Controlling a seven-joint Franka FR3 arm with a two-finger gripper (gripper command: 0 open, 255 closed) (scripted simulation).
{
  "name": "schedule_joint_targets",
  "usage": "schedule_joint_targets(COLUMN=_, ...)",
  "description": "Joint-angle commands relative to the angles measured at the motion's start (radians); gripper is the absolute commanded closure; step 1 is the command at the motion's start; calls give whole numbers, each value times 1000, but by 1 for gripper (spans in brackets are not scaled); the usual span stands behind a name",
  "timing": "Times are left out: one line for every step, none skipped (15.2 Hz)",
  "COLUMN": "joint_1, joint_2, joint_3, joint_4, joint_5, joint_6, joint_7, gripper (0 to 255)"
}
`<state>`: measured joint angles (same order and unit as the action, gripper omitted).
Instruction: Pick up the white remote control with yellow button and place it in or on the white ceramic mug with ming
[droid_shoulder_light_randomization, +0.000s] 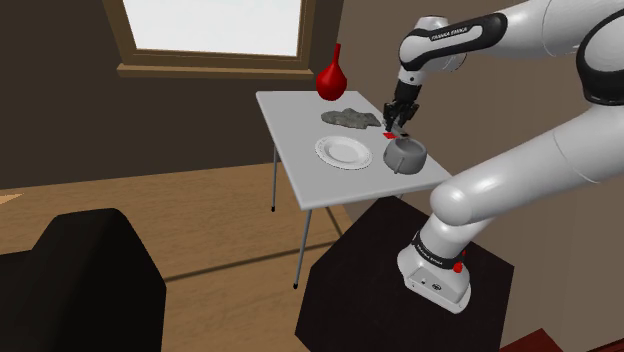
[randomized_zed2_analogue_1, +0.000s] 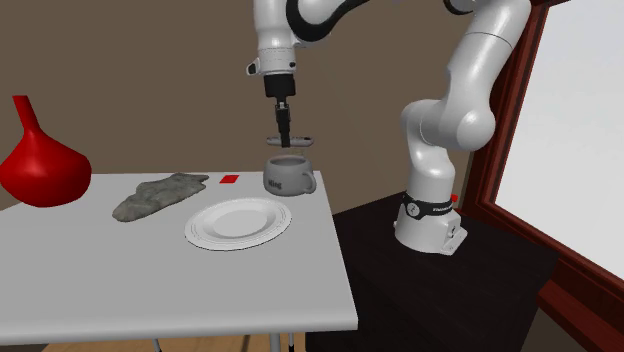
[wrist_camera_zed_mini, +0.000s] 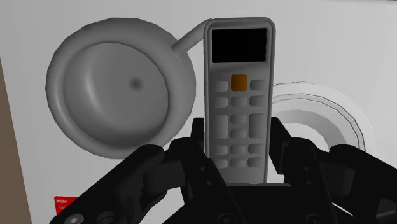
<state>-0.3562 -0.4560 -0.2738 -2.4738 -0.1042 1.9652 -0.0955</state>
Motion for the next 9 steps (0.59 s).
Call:
schedule_joint_targets(joint_1=-27, joint_2=0, joint_3=-42, joint_4=4, joint_5=-24, joint_6=-2, joint_7=-57, gripper=255)
schedule_joint_targets(joint_1=-38, joint_2=5, joint_3=-61, joint_4=11, joint_5=-33, joint_6=-3, joint_7=-82, gripper=255)
schedule_joint_targets(joint_1=-49, joint_2=12, joint_3=-81, joint_4=20, joint_5=-42, joint_6=-3, joint_7=-107, gripper=255)
schedule_joint_targets(joint_1=-58, joint_2=20, joint_3=-100, joint_4=30, joint_5=-49, joint_6=-4, joint_7=-133, gripper=255)
schedule_joint_targets(joint_1=-68, joint_2=29, joint_3=-119, joint_4=41, joint_5=-56, joint_6=-4, joint_7=-158, gripper=255)
schedule_joint_targets(joint_1=-76, joint_2=38, joint_3=-137, joint_4=52, joint_5=-62, joint_6=-4, joint_7=-182, gripper=255)
schedule_joint_targets(joint_1=-76, joint_2=43, joint_3=-139, joint_4=42, joint_5=-62, joint_6=10, joint_7=-182, gripper=255)
schedule_joint_targets(joint_1=-76, joint_2=48, joint_3=-142, joint_4=32, joint_5=-63, joint_6=25, joint_7=-183, gripper=255)
schedule_joint_targets(joint_1=-76, joint_2=53, joint_3=-144, joint_4=23, joint_5=-63, joint_6=40, joint_7=-184, gripper=255)
